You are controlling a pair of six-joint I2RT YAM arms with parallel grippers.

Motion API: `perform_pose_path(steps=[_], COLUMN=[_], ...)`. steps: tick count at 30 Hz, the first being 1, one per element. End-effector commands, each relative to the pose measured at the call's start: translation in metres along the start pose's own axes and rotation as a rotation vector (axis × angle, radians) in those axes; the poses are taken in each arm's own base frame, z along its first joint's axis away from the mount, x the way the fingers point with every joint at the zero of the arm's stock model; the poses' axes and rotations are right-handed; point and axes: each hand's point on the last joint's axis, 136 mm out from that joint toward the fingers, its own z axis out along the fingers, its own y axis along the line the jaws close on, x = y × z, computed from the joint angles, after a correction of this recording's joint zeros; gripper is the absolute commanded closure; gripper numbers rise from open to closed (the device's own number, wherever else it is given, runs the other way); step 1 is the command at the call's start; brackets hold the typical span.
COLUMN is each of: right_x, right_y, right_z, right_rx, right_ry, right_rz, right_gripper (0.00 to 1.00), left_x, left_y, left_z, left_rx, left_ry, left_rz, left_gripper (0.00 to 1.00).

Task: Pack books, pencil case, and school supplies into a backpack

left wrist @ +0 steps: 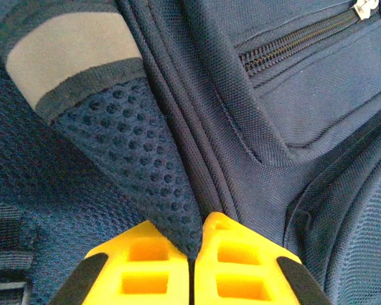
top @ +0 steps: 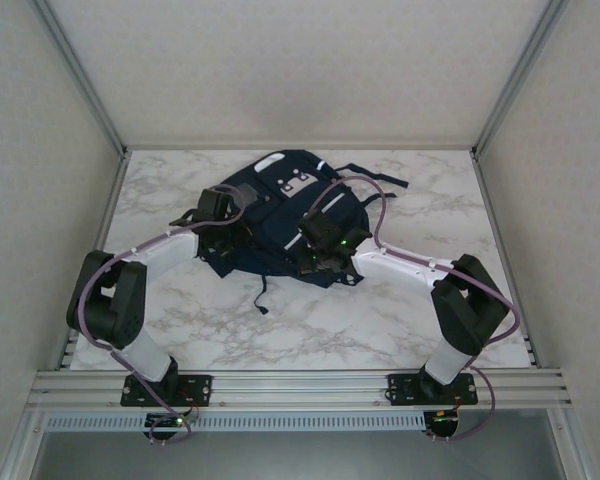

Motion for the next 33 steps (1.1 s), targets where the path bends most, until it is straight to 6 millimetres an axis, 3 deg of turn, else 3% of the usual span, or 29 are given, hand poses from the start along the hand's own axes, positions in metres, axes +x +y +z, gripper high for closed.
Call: perform_pose_path(steps=[1, 6, 10, 12, 17, 19, 21, 23, 27, 33], right_x=[0.019, 0.025, 0.009, 0.0, -0.013, -0.015, -0.016, -0.017, -0.018, -0.021], right_y=[-0.037, -0.065, -0.095, -0.093, -0.059, -0.049, -0.039, -0.028, -0.011, -0.013], right_z=[-0.006, -0.012, -0.021, -0.022, -0.011, -0.005, 0.0, 0.002, 0.004, 0.013], right_rx=[0.103, 0.176, 0.226, 0.193, 0.014, -0.043, -0.096, -0.154, -0.245, -0.235], right_ry=[0.072, 0.099, 0.054, 0.026, 0.004, 0.007, 0.008, 0.002, -0.015, -0.03], right_rz=[-0.094, -0.172, -0.125, -0.104, -0.085, -0.083, -0.079, -0.082, -0.107, -0.122], right_gripper=[1.0, 1.0, 1.0, 1.0, 1.0, 1.0, 1.0, 1.0, 1.0, 1.0], left_x=[-0.043, -0.053, -0.06, -0.065, -0.066, -0.061, -0.052, -0.04, -0.009, 0.039], left_y=[0.013, 0.012, 0.011, 0.011, -0.009, -0.012, -0.011, -0.015, -0.027, -0.039], left_z=[-0.007, 0.003, 0.013, 0.018, 0.015, 0.01, 0.003, -0.008, -0.032, -0.031], left_rx=[-0.058, -0.051, -0.061, -0.069, 0.008, 0.015, 0.002, 0.018, 0.08, 0.141], left_ry=[-0.104, -0.061, -0.008, 0.014, 0.04, 0.062, 0.095, 0.122, 0.122, 0.112], left_rz=[0.006, 0.055, 0.111, 0.11, 0.092, 0.08, 0.057, 0.028, -0.041, -0.183], left_gripper=[1.0, 1.0, 1.0, 1.0, 1.0, 0.82, 0.52, 0.38, 0.3, 0.3])
